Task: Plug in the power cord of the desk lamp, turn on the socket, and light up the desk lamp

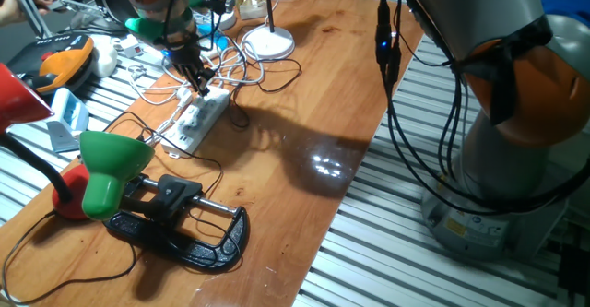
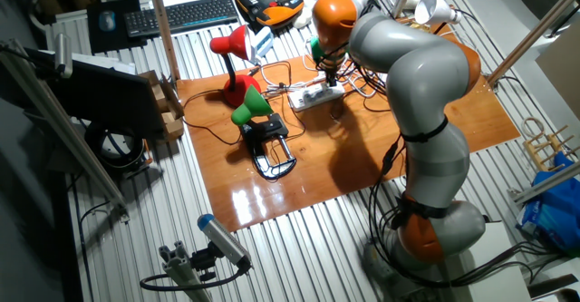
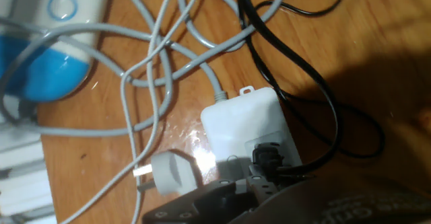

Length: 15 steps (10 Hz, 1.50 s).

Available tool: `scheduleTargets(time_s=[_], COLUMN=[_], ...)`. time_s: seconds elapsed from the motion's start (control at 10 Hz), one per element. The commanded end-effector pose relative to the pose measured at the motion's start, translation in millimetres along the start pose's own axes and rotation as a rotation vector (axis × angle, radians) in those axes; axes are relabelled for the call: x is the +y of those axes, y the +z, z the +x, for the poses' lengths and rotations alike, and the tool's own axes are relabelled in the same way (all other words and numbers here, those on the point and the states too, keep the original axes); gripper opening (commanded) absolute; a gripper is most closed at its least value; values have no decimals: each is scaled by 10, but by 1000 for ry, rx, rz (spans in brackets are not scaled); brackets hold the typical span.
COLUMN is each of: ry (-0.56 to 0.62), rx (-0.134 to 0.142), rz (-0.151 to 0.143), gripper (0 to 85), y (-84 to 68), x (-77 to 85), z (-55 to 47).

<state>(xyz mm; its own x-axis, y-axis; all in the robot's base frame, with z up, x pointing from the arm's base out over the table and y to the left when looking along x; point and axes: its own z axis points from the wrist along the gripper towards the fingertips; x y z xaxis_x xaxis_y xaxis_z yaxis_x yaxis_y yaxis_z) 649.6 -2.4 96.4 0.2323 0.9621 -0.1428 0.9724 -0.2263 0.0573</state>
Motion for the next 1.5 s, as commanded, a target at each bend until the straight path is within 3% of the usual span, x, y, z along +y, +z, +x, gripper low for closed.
scheduleTargets(time_s=[0.0,0.3,0.9,1.4], ry=[-26,-127,-148,-162], rx=[2,12,45,55], rz=[1,10,14,22], gripper=[0,0,0,0], y=[0,6,73,113], x=[-6,-28,-25,-1], z=[-7,-9,-11,-50])
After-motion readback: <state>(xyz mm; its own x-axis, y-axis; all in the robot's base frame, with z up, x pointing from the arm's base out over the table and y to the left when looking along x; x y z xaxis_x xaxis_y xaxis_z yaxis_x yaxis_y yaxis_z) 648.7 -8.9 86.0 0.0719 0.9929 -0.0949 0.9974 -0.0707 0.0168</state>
